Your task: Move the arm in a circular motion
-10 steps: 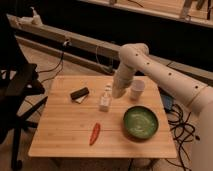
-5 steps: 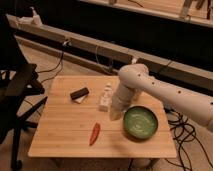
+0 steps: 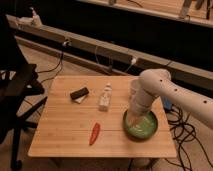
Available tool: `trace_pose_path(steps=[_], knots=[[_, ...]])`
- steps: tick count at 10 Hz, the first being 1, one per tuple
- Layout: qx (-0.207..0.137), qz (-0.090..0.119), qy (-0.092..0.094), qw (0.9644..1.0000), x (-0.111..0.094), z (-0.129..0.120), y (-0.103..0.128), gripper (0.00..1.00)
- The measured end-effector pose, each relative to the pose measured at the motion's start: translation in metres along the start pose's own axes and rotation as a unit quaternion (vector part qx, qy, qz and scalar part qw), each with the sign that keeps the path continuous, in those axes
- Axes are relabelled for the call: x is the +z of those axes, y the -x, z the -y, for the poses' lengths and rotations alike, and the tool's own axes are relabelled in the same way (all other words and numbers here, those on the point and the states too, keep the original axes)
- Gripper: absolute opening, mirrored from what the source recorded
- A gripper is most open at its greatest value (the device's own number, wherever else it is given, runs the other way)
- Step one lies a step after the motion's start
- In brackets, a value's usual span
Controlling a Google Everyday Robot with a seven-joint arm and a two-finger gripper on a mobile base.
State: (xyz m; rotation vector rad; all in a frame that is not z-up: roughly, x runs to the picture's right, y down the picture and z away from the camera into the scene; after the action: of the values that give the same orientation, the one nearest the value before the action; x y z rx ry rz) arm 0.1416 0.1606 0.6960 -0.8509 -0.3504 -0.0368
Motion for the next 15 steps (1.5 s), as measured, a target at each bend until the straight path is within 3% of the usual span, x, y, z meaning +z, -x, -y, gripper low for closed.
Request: trace_pose_path(steps=[1,4,8,10,12,15], knots=[[0.004,0.002,0.001,1.0,-0.001,0.005,-0.003,0.4],[0.009,-0.002,0.0,1.0,-0.003,0.016,0.006,0.41],[0.015,-0.007,-0.001,0.9999,-0.02,0.026,-0.036,0.41],[0.018,0.001,0.003,0.9998,-0.026,0.025,-0.034,0.41],[0.007,0.0,0.001,1.0,-0.017,0.012,-0.028,0.41],[0.007,-0.011,0.007,0.9999,-0.027,0.014,-0.025,0.41]])
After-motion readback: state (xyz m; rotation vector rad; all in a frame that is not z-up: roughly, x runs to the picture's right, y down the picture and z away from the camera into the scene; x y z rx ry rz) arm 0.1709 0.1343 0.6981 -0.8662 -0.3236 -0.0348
